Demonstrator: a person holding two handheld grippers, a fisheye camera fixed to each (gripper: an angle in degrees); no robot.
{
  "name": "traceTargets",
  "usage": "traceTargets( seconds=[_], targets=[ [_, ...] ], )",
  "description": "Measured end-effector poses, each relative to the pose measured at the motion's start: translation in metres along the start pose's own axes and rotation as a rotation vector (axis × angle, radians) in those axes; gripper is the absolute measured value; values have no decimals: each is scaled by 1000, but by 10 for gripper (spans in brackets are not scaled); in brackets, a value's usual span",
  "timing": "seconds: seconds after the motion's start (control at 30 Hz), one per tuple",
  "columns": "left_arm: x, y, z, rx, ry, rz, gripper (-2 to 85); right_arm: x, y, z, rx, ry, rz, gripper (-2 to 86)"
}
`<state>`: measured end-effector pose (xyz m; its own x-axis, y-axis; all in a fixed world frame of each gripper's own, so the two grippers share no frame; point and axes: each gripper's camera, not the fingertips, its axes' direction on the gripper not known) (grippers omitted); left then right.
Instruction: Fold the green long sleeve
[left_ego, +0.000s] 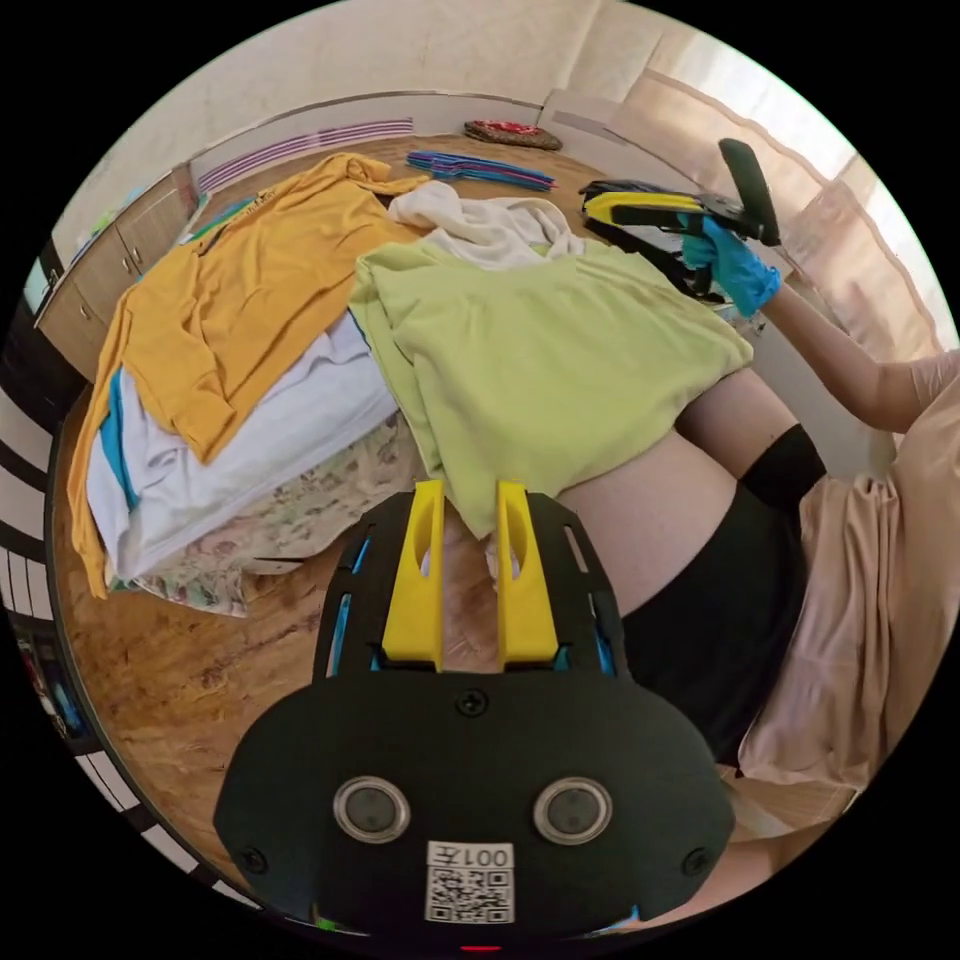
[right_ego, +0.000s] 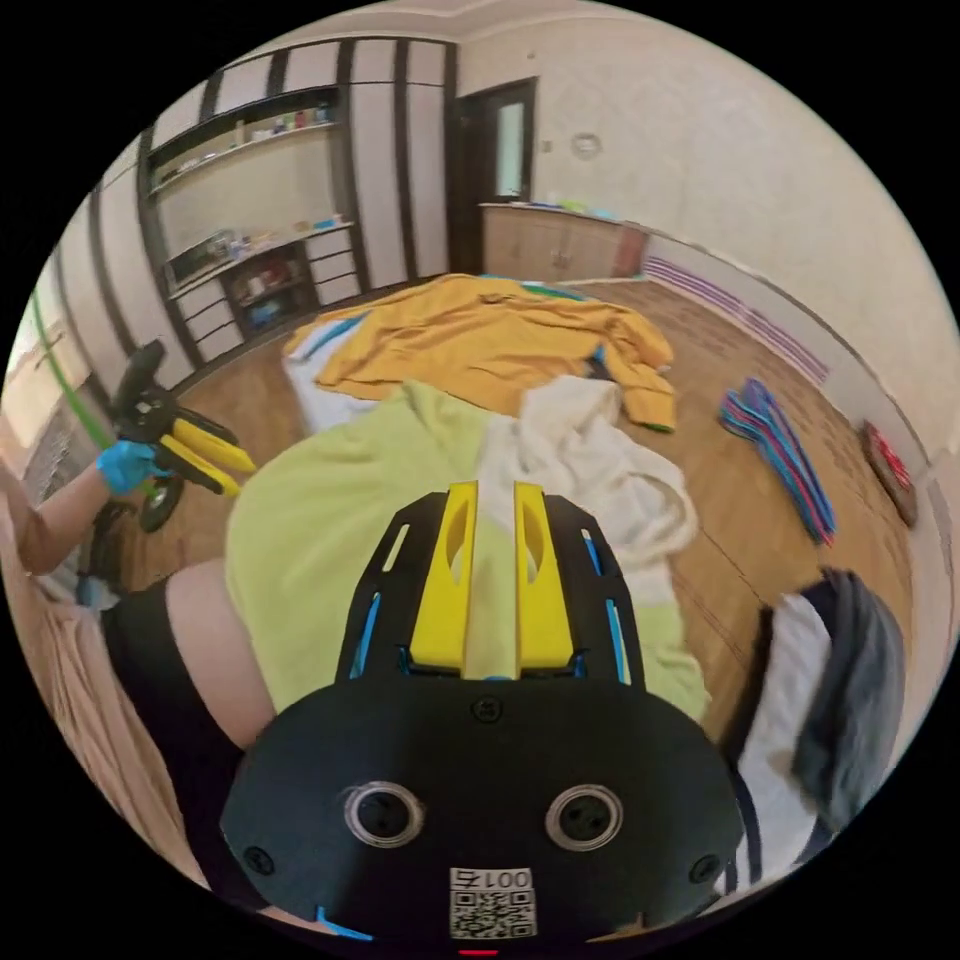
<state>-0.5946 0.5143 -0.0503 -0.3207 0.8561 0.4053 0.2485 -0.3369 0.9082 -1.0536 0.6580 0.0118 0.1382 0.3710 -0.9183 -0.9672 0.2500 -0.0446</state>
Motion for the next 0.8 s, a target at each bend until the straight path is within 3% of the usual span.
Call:
traceTargets(
  seconds=[0.23,0.5,0.63,0.8],
  targets=[
    [-18,29,14,40,103,-6,55,-59,-99,82,-90,-187,-104,74],
    [-37,46,30,104,92,-1,47,-91,-139,156,-268,-120,-30,67],
    [-35,47,28,140,79,44,-6,-104,-146,158,-261,-85,-55,26],
    [-30,60,-7,197,24,85,-13,-119,-157,139,-183,-15,-96,12]
  ],
)
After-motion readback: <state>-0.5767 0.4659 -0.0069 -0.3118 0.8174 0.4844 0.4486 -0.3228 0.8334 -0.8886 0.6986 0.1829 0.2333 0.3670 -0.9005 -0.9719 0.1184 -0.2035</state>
